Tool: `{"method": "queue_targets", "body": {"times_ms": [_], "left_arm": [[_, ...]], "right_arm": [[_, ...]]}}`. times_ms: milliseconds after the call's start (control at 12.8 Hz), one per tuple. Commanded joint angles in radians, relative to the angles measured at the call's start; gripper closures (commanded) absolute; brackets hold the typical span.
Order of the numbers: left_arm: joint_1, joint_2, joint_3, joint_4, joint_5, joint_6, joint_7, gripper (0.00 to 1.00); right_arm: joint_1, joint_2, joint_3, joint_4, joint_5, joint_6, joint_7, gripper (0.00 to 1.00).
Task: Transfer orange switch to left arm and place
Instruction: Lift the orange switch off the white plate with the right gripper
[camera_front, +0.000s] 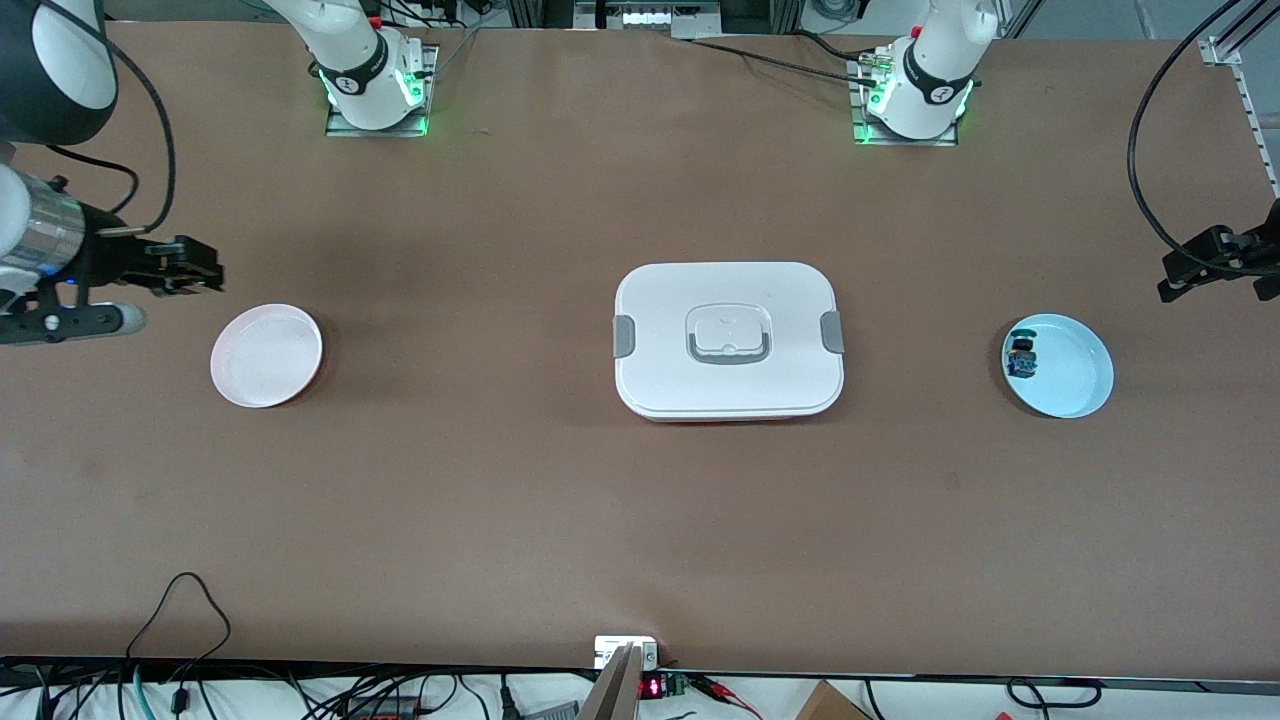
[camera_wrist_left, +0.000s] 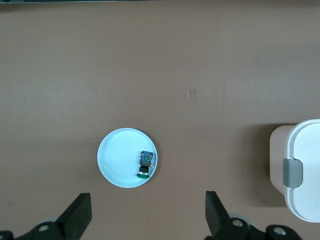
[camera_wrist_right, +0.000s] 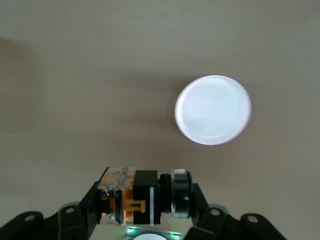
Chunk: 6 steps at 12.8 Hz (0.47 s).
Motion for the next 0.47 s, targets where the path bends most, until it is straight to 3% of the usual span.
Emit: {"method": "queue_targets", "body": {"times_ms": [0, 391], "left_arm": [[0.003, 0.013, 0.002, 0.027, -0.005, -0.018, 0.019, 0.00], [-0.001, 0.013, -0.003, 0.030, 0.010, -0.021, 0.017, 0.00]], "right_arm": [[0.015, 0.015, 0.002, 0.034, 0.076, -0.018, -0.005, 1.00], [0.025, 0.023, 0.006, 0.030, 0.144, 0.009, -0.029, 1.00]]}}
